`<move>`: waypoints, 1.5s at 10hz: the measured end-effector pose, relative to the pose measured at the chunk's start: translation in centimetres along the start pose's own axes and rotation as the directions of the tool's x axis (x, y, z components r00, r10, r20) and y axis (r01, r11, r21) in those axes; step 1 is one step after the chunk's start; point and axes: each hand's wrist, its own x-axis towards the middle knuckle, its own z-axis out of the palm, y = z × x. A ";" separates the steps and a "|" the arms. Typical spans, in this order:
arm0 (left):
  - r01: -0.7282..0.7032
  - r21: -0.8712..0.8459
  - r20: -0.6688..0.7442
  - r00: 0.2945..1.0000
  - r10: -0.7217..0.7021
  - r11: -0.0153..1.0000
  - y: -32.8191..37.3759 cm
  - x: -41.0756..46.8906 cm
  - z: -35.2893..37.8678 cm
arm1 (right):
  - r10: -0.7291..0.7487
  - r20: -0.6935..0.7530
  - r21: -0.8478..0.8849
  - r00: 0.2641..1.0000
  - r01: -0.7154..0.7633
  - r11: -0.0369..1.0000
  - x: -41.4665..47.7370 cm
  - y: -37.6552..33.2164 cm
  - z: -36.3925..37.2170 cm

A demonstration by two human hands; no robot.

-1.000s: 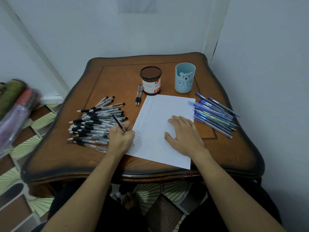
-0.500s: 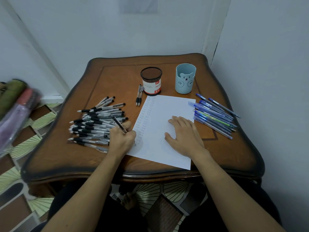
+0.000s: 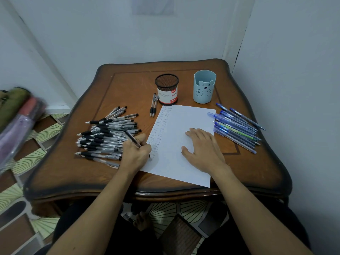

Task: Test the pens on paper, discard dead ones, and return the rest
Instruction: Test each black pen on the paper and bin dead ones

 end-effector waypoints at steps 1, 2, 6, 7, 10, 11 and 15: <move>0.021 0.013 0.006 1.000 -0.021 1.000 0.2 -0.1 0.1 | -0.002 -0.005 -0.002 1.000 0.002 1.000 0.0 0.0 0.0; 0.032 0.007 -0.002 0.999 -0.032 0.999 0.1 -0.1 0.0 | 0.001 -0.006 -0.008 1.000 -0.001 1.000 0.0 0.0 0.1; 0.172 -0.147 0.016 0.985 -0.172 0.974 0.2 0.2 -0.5 | -0.001 -0.003 -0.002 1.000 0.001 1.000 -0.1 -0.1 -0.2; 0.176 -0.233 0.038 0.984 -0.172 0.956 0.6 0.4 -0.7 | -0.007 -0.007 -0.007 1.000 0.007 1.000 -0.1 -0.1 -0.3; 0.203 -0.028 0.155 0.968 -0.196 0.979 1.4 1.5 -0.4 | -0.006 0.016 -0.008 1.000 0.007 1.000 -0.2 0.0 -0.2; 0.216 -0.011 0.163 0.964 -0.212 0.976 2.2 1.9 -0.2 | -0.004 0.016 -0.012 1.000 0.004 1.000 -0.2 0.0 -0.2; 0.258 0.170 -0.079 0.966 -0.247 0.951 2.8 9.7 0.3 | -0.011 0.012 -0.002 1.000 0.011 1.000 -0.1 -0.1 -0.3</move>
